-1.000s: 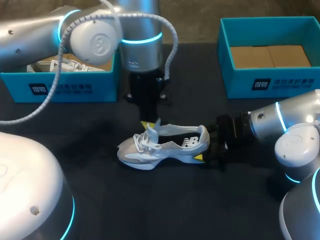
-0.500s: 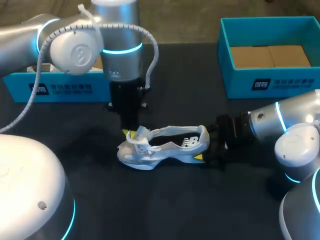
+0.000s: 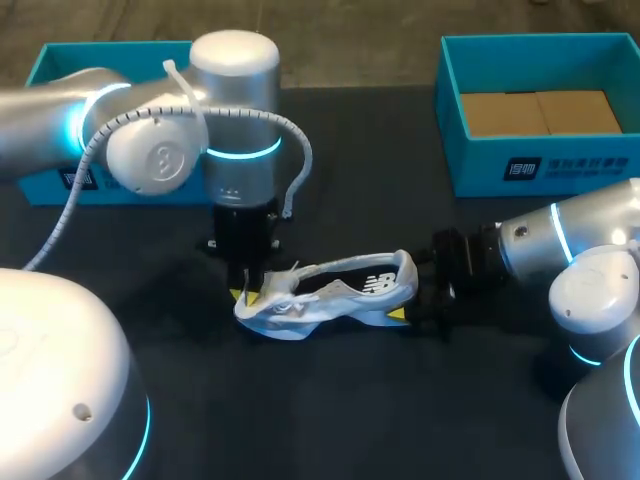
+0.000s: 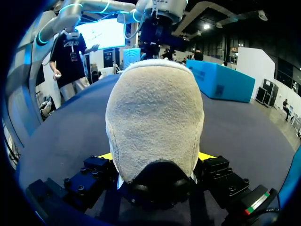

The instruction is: Take the shoe out of the shoebox, open the shoe tongue, remove and reinsert the insole, then place the shoe into the shoebox

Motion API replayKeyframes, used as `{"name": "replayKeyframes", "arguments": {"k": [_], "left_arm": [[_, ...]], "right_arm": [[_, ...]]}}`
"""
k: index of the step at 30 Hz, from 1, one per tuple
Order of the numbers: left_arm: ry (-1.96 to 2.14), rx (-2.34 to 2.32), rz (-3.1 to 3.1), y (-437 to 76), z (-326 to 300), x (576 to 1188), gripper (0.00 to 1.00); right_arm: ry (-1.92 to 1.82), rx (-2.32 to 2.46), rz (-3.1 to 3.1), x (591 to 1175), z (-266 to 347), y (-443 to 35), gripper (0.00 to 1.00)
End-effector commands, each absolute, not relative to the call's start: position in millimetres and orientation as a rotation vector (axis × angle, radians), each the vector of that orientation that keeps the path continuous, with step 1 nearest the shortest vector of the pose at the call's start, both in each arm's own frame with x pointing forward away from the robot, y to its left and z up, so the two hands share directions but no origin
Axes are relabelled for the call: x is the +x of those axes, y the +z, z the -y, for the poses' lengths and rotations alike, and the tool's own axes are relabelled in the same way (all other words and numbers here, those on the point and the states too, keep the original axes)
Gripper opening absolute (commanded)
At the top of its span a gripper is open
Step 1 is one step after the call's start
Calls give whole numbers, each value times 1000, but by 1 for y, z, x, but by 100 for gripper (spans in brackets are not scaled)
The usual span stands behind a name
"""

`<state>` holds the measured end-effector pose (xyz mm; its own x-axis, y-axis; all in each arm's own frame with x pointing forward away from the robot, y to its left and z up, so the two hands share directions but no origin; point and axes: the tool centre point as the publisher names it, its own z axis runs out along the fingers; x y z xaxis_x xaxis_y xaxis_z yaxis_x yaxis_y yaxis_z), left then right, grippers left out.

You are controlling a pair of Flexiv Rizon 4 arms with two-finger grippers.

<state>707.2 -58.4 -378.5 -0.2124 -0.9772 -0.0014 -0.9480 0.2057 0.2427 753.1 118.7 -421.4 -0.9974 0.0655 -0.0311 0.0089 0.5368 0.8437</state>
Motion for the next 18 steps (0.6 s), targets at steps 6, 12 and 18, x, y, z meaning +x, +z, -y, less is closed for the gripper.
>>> {"name": "replayKeyframes", "arguments": {"k": [6, 12, 18], "left_arm": [[-215, 1848, 2333, -369, 59, 707, 100], [-92, 1788, 2408, -340, 64, 710, 100], [33, 1550, 2535, -312, 73, 726, 100]], "right_arm": [[1479, 67, -2703, 754, -120, -423, 0], [1479, 67, -2703, 754, -120, -423, 0], [1479, 67, -2703, 754, -120, -423, 0]]}}
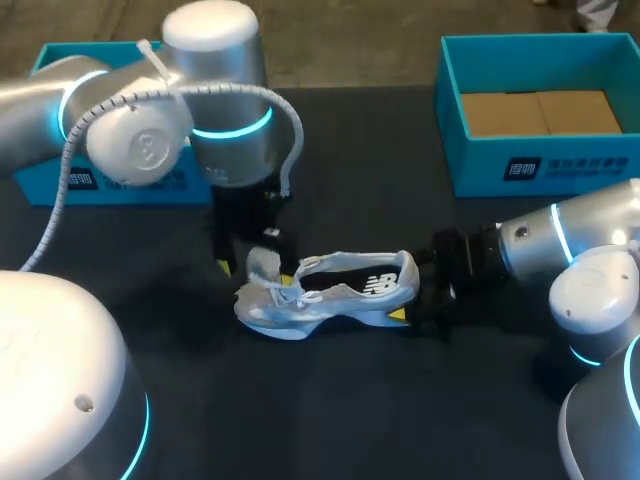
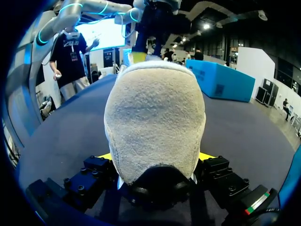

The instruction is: Take the shoe out of the shoebox, open the shoe tongue, remove and reinsert the insole, then place the shoe into the shoebox

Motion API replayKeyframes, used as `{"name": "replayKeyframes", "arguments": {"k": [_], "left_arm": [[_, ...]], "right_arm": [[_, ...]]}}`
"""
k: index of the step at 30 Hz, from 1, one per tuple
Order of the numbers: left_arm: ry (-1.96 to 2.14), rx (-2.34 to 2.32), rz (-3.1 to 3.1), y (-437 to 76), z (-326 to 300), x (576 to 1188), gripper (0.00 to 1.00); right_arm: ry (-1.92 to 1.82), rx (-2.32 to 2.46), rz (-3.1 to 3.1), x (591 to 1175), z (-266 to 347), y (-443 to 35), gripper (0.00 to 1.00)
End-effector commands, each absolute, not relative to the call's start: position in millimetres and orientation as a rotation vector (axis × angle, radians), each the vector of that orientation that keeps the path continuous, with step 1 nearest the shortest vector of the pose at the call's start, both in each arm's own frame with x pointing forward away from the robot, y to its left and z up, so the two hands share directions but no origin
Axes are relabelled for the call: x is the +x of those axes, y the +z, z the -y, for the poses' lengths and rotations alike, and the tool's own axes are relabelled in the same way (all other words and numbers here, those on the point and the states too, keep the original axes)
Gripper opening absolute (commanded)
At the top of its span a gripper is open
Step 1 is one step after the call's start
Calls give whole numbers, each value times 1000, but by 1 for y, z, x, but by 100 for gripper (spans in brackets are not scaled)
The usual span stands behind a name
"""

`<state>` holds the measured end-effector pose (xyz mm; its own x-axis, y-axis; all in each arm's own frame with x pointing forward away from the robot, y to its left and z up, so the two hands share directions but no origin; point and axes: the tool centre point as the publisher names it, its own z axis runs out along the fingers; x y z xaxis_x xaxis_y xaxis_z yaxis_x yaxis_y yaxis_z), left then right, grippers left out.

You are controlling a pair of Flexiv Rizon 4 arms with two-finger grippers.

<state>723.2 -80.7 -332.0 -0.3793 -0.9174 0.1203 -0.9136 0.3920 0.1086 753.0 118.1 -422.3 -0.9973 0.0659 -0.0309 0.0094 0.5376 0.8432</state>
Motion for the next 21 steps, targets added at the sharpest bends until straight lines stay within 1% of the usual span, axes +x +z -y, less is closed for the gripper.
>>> {"name": "replayKeyframes", "arguments": {"k": [1, 8, 9, 11, 12, 21], "left_arm": [[66, 1496, 2566, -307, 75, 729, 100], [131, 992, 2806, -271, 97, 743, 100], [135, 957, 2839, -267, 101, 745, 69], [143, 827, 2880, -258, 109, 748, 12], [141, 769, 2901, -254, 113, 748, 0], [80, 84, 2934, -234, 150, 745, 0]], "right_arm": [[1479, 67, -2703, 754, -120, -423, 0], [1479, 67, -2703, 754, -120, -423, 0], [1479, 67, -2703, 754, -120, -423, 0], [1479, 67, -2703, 754, -120, -423, 0], [1479, 67, -2703, 754, -120, -423, 0], [1479, 67, -2703, 754, -120, -423, 0]]}}
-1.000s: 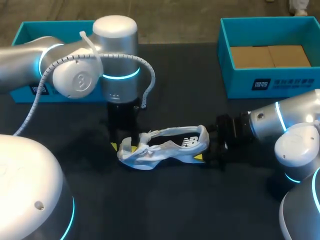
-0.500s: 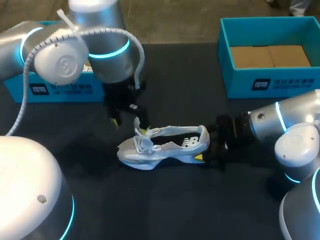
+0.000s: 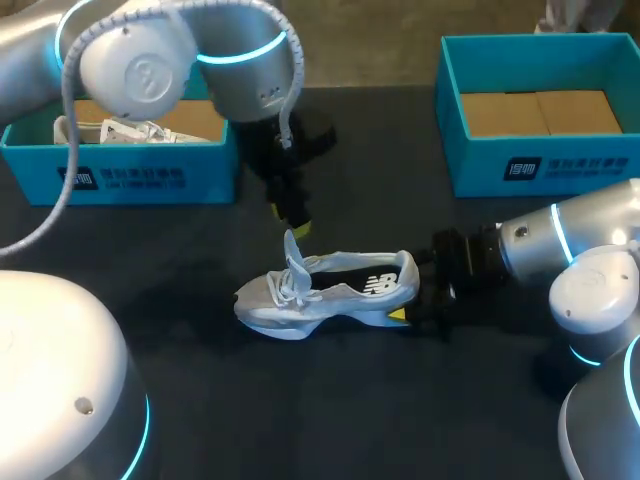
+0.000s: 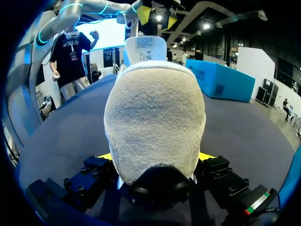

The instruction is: Take the shoe out of the shoebox, open the shoe tongue, remove and reinsert the insole, then place the shoe into the shoebox

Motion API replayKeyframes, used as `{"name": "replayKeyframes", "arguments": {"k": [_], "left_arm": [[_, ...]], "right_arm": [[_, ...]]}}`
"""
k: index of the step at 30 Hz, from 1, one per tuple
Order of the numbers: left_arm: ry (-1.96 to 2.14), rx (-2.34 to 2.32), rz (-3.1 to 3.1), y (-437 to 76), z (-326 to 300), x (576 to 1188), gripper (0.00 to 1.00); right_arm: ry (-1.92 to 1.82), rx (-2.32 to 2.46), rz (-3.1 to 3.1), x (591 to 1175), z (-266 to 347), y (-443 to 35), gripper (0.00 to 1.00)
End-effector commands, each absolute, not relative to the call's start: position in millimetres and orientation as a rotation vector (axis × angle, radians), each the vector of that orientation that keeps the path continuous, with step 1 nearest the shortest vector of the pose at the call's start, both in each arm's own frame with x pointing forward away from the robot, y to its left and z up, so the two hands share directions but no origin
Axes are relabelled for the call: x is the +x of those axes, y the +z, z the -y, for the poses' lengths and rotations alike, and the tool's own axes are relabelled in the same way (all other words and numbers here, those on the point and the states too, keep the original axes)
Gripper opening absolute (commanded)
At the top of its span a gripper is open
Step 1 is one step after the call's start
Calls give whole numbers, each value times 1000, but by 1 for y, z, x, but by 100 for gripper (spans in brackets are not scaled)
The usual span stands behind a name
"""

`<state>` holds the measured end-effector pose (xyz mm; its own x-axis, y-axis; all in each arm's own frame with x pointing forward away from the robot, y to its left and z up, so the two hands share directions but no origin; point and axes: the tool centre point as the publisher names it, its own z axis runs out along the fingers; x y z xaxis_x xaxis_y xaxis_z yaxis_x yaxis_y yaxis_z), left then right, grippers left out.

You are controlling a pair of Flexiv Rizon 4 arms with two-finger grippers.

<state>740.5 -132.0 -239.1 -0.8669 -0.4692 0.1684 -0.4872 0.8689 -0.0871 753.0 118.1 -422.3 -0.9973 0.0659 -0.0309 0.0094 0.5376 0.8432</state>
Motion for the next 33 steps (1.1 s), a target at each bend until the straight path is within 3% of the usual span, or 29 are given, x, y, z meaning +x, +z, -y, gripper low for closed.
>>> {"name": "replayKeyframes", "arguments": {"k": [1, 18, 33], "left_arm": [[91, 12, 2913, -233, 153, 745, 0], [71, -140, 2866, -230, 159, 744, 0], [203, -286, 2890, -282, 202, 746, 0]], "right_arm": [[1479, 67, -2703, 754, -120, -423, 0], [1479, 67, -2703, 754, -120, -423, 0], [1479, 67, -2703, 754, -120, -423, 0]]}}
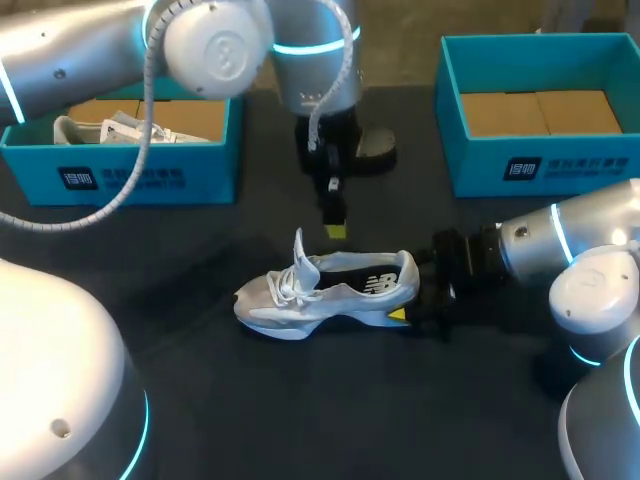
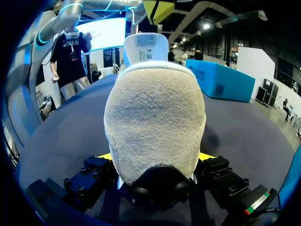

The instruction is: Take the shoe out of the shoebox, open the shoe tongue, remove and reinsert the insole, then place the shoe into the shoebox

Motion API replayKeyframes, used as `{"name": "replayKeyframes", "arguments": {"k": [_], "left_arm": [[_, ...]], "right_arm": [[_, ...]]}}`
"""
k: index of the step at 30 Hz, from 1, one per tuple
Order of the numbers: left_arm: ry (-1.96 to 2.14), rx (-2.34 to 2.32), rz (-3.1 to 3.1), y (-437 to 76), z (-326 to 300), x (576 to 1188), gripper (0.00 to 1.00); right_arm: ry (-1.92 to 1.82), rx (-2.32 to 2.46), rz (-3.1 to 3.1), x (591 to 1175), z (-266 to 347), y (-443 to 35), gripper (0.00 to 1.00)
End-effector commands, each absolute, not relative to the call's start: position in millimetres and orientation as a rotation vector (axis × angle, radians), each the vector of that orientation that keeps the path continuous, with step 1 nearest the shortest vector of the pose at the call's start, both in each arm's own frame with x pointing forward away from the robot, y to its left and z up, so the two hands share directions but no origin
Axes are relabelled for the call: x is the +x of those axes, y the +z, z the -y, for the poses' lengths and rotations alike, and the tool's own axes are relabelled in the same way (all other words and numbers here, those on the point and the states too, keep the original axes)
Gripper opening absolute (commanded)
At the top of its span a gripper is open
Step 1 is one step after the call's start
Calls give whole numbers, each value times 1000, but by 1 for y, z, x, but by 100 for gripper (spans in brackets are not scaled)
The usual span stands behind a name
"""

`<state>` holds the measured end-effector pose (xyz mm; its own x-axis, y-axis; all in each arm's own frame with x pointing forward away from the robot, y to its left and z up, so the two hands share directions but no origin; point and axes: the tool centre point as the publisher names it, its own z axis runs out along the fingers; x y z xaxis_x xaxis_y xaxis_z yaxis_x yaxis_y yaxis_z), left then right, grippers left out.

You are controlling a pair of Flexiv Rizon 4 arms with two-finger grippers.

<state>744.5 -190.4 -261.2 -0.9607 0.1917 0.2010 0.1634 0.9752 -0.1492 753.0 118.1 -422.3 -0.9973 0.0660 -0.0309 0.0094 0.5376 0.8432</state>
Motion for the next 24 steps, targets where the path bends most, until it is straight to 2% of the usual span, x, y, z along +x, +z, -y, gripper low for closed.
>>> {"name": "replayKeyframes", "arguments": {"k": [1, 14, 24], "left_arm": [[208, -291, 2891, -287, 205, 745, 0], [208, -383, 2881, -335, 235, 736, 0], [245, -393, 2980, -358, 233, 733, 0]], "right_arm": [[1479, 67, -2703, 754, -120, -423, 0], [1479, 67, -2703, 754, -120, -423, 0], [1479, 67, -2703, 754, -120, -423, 0]]}}
